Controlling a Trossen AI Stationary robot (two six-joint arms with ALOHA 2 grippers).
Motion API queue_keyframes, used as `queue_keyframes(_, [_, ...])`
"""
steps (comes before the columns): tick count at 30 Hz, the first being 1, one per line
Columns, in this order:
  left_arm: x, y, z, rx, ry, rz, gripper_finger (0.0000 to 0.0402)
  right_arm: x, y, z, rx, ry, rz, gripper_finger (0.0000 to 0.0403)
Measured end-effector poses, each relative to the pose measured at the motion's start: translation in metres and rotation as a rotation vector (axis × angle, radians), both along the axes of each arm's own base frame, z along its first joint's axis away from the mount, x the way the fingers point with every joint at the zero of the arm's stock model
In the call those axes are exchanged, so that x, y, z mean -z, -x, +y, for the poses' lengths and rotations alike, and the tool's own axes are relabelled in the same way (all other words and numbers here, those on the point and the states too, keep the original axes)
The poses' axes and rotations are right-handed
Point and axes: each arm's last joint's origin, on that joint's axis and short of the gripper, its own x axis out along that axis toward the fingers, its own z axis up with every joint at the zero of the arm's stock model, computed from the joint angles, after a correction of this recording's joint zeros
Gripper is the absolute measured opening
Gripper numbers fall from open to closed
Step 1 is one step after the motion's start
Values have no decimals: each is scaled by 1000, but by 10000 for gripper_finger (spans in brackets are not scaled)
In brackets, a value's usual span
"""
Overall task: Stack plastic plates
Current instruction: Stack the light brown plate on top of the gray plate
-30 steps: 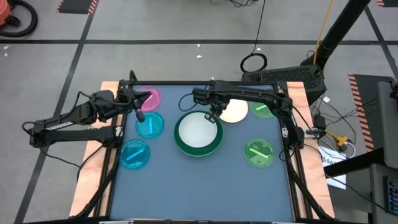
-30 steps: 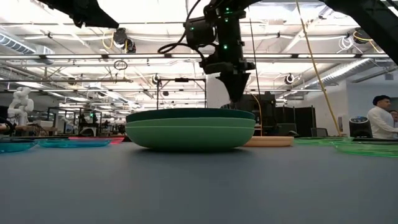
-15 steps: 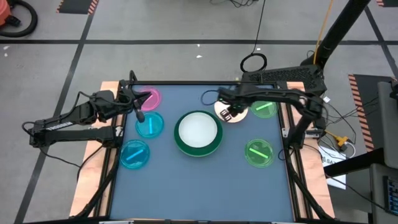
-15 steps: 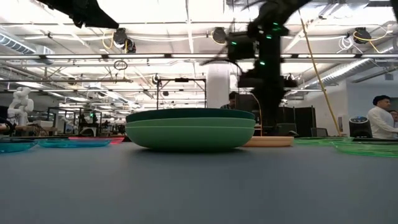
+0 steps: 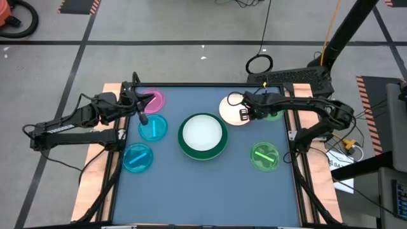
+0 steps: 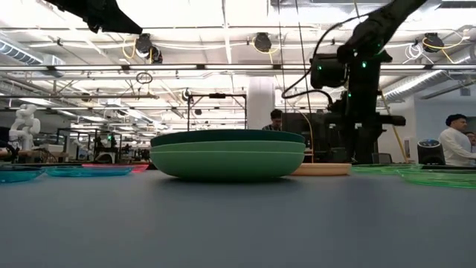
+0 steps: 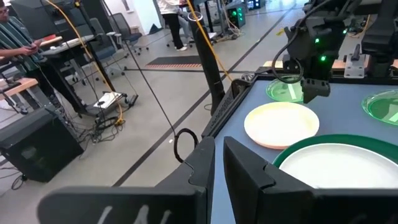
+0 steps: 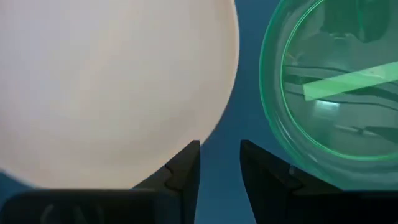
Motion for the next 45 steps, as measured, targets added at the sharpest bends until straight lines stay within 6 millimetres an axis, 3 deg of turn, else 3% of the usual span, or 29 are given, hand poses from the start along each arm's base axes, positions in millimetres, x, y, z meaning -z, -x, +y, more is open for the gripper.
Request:
queue_keyframes(11, [0, 0, 0, 1, -1, 2, 42, 10, 3, -9, 48, 40, -68, 110])
queue_keyframes(23, [0, 0, 0, 1, -3, 3, 42, 19, 9, -6, 83, 53, -44, 110])
queue_keyframes(33, [0, 0, 0, 1, -3, 3, 42, 30, 9, -6, 89, 92, -120, 107])
queue_keyframes(45, [0, 0, 0, 0, -3, 2, 42, 42, 13, -4, 111, 119, -174, 19])
